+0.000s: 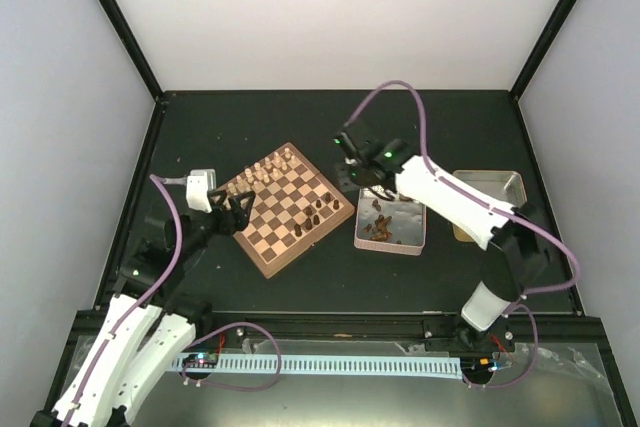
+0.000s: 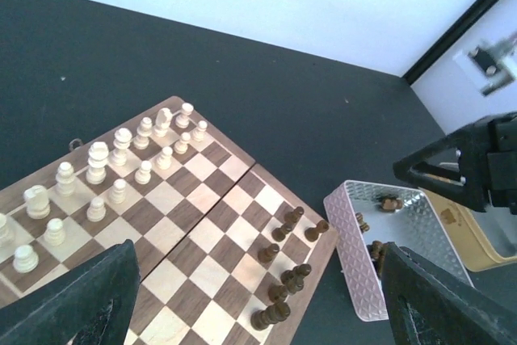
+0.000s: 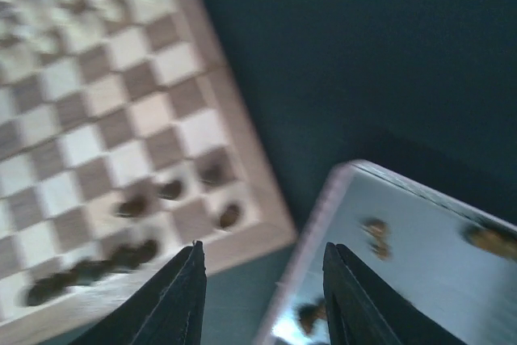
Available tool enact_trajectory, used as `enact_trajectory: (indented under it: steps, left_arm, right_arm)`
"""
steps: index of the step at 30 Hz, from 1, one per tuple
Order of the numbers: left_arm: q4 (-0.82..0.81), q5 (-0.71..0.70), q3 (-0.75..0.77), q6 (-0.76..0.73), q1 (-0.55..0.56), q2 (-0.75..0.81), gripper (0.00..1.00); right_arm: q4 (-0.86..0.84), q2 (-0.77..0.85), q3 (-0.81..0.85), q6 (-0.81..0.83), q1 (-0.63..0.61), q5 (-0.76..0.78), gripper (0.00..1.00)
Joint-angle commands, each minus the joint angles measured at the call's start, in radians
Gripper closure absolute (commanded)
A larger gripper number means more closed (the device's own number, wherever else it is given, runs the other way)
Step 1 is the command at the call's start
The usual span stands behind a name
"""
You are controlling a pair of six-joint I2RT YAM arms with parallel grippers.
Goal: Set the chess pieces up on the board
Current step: Pick up the chess piece from the storage box.
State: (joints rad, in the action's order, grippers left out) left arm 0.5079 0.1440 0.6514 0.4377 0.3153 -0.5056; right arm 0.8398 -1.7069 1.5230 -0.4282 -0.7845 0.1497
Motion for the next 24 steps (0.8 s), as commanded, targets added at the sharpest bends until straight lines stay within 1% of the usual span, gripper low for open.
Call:
enact_trajectory:
  steps: [1, 4, 7, 13, 16, 24]
  left_arm:
    - [-0.092, 0.069, -0.004, 0.011, -0.004, -0.014, 0.16]
    - [-0.133, 0.093, -0.007, 0.027, -0.004, -0.03, 0.16]
    - [-0.158, 0.113, -0.007, 0.043, -0.004, -0.047, 0.16]
    - [-0.174, 0.149, 0.0, 0.074, -0.004, -0.082, 0.16]
    - [-0.178, 0.156, -0.002, 0.086, -0.004, -0.089, 0.16]
    - [-0.19, 0.165, -0.004, 0.102, -0.004, -0.098, 0.16]
  right_arm:
    - [-0.127, 0.094, -0.224, -0.067, 0.099, 0.058, 0.58]
    - [-0.181, 0.114, -0.342, -0.064, 0.155, -0.008, 0.58]
    - [-0.248, 0.087, -0.404, -0.034, 0.179, -0.069, 0.58]
    - [-0.321, -0.014, -0.39, 0.012, 0.197, -0.092, 0.6]
    - [-0.333, -0.057, -0.374, 0.026, 0.203, -0.072, 0.62]
    - [-0.275, -0.134, -0.334, 0.051, 0.213, -0.007, 0.66]
